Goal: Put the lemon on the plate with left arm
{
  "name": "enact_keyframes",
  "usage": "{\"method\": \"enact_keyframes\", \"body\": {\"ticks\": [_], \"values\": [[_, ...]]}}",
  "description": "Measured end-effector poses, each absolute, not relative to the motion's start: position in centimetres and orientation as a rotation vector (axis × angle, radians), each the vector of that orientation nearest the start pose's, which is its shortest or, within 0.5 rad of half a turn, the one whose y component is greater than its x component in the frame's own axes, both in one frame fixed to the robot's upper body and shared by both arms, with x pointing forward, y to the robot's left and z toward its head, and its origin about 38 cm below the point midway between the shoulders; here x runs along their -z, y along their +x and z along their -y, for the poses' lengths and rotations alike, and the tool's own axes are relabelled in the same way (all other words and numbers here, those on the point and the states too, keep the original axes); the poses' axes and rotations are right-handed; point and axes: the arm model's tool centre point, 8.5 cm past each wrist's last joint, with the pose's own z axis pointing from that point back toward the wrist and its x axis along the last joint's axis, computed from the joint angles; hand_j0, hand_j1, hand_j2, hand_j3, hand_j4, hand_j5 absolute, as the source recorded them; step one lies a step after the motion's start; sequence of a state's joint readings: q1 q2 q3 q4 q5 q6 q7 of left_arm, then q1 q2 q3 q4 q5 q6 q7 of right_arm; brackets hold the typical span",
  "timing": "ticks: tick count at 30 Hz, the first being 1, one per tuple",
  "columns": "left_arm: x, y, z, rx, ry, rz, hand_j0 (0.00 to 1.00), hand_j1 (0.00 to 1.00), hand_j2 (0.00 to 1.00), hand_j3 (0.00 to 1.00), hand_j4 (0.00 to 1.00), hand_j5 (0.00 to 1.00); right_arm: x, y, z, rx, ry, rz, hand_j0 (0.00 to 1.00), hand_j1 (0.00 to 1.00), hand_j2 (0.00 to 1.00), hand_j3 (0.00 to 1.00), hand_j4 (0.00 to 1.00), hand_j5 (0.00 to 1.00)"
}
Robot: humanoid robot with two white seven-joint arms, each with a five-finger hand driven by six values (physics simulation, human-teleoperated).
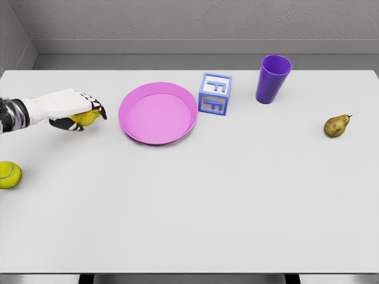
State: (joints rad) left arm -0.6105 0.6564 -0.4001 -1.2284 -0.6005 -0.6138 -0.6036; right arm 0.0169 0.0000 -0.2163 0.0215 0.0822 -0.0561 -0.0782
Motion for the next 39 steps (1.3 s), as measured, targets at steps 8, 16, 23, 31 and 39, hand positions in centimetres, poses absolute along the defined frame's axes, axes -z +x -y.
{"method": "enact_keyframes", "body": {"ticks": [8, 16, 23, 31, 39], "values": [[-19.2, 47.8, -28.9, 1.98, 0.472, 1.369, 0.61, 0.61, 0.61, 0.61, 0.61, 0.61, 26.1, -1.3, 27.7, 0.134, -0.167, 0.019, 1.0, 1.0, 1.0, 1.0, 1.0, 1.0], [-19.9, 48.3, -27.1, 1.988, 0.462, 1.411, 0.59, 0.59, 0.59, 0.59, 0.59, 0.59, 26.1, -1.3, 27.7, 0.134, -0.167, 0.019, 1.0, 1.0, 1.0, 1.0, 1.0, 1.0], [-19.8, 48.6, -25.1, 1.992, 0.438, 1.451, 0.59, 0.59, 0.59, 0.59, 0.59, 0.59, 26.1, -1.3, 27.7, 0.134, -0.167, 0.019, 1.0, 1.0, 1.0, 1.0, 1.0, 1.0], [-19.8, 48.7, -22.1, 1.984, 0.392, 1.519, 0.6, 0.6, 0.6, 0.6, 0.6, 0.6, 26.1, -1.3, 27.7, 0.134, -0.167, 0.019, 1.0, 1.0, 1.0, 1.0, 1.0, 1.0], [-20.0, 48.8, -20.5, 1.976, 0.367, 1.56, 1.0, 1.0, 1.0, 1.0, 1.0, 1.0, 26.1, -1.3, 27.7, 0.134, -0.167, 0.019, 1.0, 1.0, 1.0, 1.0, 1.0, 1.0]]}}
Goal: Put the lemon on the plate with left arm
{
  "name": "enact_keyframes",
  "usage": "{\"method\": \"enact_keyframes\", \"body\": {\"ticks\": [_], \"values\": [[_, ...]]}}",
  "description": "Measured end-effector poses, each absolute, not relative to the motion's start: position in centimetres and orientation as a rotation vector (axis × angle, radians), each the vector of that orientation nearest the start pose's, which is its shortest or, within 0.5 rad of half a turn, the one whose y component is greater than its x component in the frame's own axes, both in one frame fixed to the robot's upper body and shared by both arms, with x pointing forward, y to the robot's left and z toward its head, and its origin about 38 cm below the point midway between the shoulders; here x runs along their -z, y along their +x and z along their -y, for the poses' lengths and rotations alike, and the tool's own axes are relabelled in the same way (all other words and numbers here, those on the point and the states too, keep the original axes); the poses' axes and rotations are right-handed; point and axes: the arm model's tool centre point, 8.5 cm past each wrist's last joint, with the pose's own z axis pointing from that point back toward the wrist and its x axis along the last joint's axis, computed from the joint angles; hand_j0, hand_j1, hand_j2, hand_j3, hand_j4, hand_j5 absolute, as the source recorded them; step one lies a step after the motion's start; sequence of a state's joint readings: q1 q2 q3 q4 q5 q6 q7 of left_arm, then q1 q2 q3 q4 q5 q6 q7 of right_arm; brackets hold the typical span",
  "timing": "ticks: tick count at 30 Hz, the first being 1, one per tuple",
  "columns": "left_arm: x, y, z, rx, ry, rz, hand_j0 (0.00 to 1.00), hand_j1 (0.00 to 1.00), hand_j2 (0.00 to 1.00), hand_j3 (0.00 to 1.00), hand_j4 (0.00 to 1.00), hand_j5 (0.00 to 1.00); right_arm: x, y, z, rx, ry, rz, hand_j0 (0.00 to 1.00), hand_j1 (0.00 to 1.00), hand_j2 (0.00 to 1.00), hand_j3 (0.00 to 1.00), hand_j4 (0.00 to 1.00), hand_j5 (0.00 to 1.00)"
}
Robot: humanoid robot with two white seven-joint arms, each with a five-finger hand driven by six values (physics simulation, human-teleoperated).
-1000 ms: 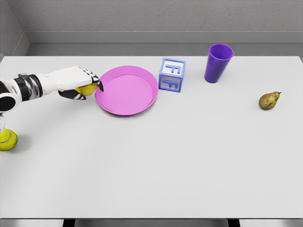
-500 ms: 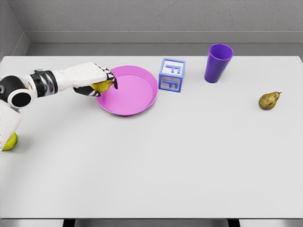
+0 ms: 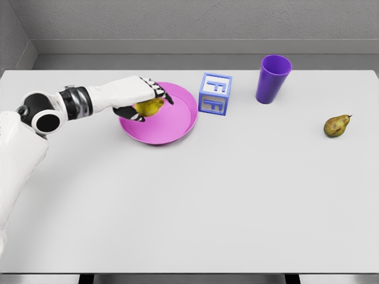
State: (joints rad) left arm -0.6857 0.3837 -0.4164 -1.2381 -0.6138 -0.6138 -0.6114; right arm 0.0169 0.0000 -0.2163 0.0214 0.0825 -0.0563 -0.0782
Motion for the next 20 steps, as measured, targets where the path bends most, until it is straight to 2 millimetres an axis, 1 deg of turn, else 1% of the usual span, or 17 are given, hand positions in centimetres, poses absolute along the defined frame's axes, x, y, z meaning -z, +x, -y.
{"method": "enact_keyframes", "body": {"ticks": [5, 6, 7, 8, 9, 11, 12, 13, 15, 16, 17, 18, 20], "values": [[-20.3, 48.9, -20.6, 1.97, 0.37, 1.566, 1.0, 1.0, 1.0, 1.0, 1.0, 1.0, 26.1, -1.3, 27.7, 0.134, -0.167, 0.019, 1.0, 1.0, 1.0, 1.0, 1.0, 1.0], [-20.7, 49.0, -20.9, 1.966, 0.379, 1.571, 1.0, 1.0, 1.0, 1.0, 1.0, 1.0, 26.1, -1.3, 27.7, 0.134, -0.167, 0.019, 1.0, 1.0, 1.0, 1.0, 1.0, 1.0], [-21.0, 49.1, -21.5, 1.954, 0.394, 1.57, 1.0, 1.0, 1.0, 1.0, 1.0, 1.0, 26.1, -1.3, 27.7, 0.134, -0.167, 0.019, 1.0, 1.0, 1.0, 1.0, 1.0, 1.0], [-21.1, 49.1, -22.6, 1.929, 0.409, 1.566, 1.0, 1.0, 1.0, 1.0, 1.0, 1.0, 26.1, -1.3, 27.7, 0.134, -0.167, 0.019, 1.0, 1.0, 1.0, 1.0, 1.0, 1.0], [-21.4, 49.2, -24.2, 1.897, 0.437, 1.561, 1.0, 1.0, 1.0, 1.0, 1.0, 1.0, 26.1, -1.3, 27.7, 0.134, -0.167, 0.019, 1.0, 1.0, 1.0, 1.0, 1.0, 1.0], [-21.1, 48.7, -28.2, 1.825, 0.478, 1.524, 1.0, 1.0, 1.0, 1.0, 1.0, 1.0, 26.1, -1.3, 27.7, 0.134, -0.167, 0.019, 1.0, 1.0, 1.0, 1.0, 1.0, 1.0], [-20.6, 48.1, -30.5, 1.778, 0.487, 1.504, 1.0, 1.0, 1.0, 1.0, 1.0, 1.0, 26.1, -1.3, 27.7, 0.134, -0.167, 0.019, 1.0, 1.0, 1.0, 1.0, 1.0, 1.0], [-19.5, 47.1, -32.7, 1.731, 0.484, 1.476, 1.0, 1.0, 1.0, 1.0, 1.0, 1.0, 26.1, -1.3, 27.7, 0.134, -0.167, 0.019, 1.0, 1.0, 1.0, 1.0, 1.0, 1.0], [-19.2, 46.0, -36.2, 1.661, 0.514, 1.45, 1.0, 1.0, 1.0, 1.0, 1.0, 1.0, 26.1, -1.3, 27.7, 0.134, -0.167, 0.019, 1.0, 1.0, 1.0, 1.0, 1.0, 1.0], [-19.1, 45.5, -37.5, 1.633, 0.526, 1.439, 1.0, 1.0, 1.0, 1.0, 1.0, 1.0, 26.1, -1.3, 27.7, 0.134, -0.167, 0.019, 1.0, 1.0, 1.0, 1.0, 1.0, 1.0], [-19.6, 45.3, -38.5, 1.608, 0.546, 1.442, 1.0, 1.0, 1.0, 1.0, 1.0, 1.0, 26.1, -1.3, 27.7, 0.134, -0.167, 0.019, 1.0, 1.0, 1.0, 1.0, 1.0, 1.0], [-20.0, 45.2, -39.2, 1.59, 0.563, 1.444, 1.0, 1.0, 1.0, 1.0, 1.0, 1.0, 26.1, -1.3, 27.7, 0.134, -0.167, 0.019, 1.0, 1.0, 1.0, 1.0, 1.0, 1.0], [-20.6, 45.1, -40.1, 1.568, 0.585, 1.452, 1.0, 1.0, 1.0, 1.0, 1.0, 1.0, 26.1, -1.3, 27.7, 0.134, -0.167, 0.019, 1.0, 1.0, 1.0, 1.0, 1.0, 1.0]]}}
